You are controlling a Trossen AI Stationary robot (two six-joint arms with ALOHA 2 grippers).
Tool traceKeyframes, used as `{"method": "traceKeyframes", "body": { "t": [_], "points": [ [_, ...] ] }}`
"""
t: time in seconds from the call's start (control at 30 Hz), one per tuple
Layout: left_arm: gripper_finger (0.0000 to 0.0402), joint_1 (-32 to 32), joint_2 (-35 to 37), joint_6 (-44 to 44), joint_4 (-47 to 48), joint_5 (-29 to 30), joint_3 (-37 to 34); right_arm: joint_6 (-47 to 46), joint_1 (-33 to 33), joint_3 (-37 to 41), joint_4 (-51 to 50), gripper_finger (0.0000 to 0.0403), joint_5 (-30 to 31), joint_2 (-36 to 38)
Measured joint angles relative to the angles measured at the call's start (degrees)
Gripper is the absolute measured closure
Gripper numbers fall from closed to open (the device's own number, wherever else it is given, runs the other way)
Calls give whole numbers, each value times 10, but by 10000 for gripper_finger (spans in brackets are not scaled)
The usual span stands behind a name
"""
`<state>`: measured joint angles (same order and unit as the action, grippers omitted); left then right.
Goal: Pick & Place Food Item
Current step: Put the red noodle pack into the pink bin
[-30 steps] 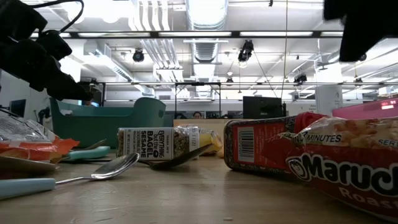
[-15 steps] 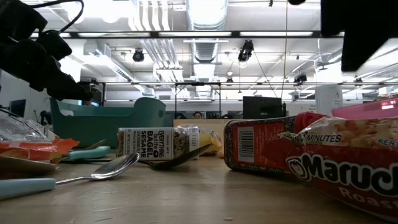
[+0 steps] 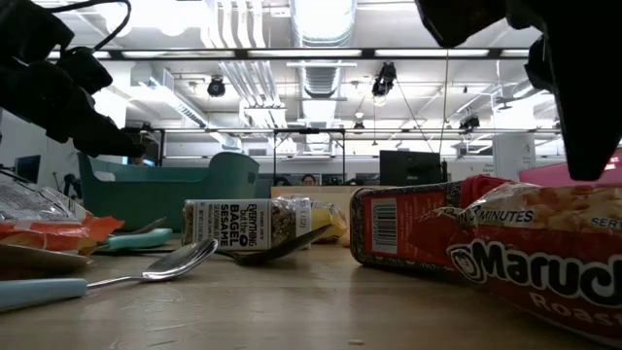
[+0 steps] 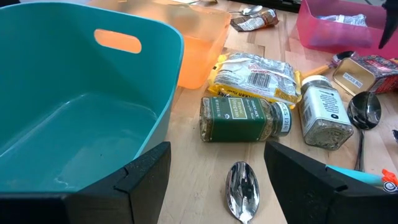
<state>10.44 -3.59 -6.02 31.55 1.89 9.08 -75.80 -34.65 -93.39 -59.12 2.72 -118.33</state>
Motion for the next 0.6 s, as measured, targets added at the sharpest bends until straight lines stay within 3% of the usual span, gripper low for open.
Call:
{"method": "traceKeyframes", "body": {
  "t": [0.6],
  "points": [
    [141, 0, 0, 0, 0, 0, 0, 18, 12, 4, 2, 159, -9, -15]
  ]
}}
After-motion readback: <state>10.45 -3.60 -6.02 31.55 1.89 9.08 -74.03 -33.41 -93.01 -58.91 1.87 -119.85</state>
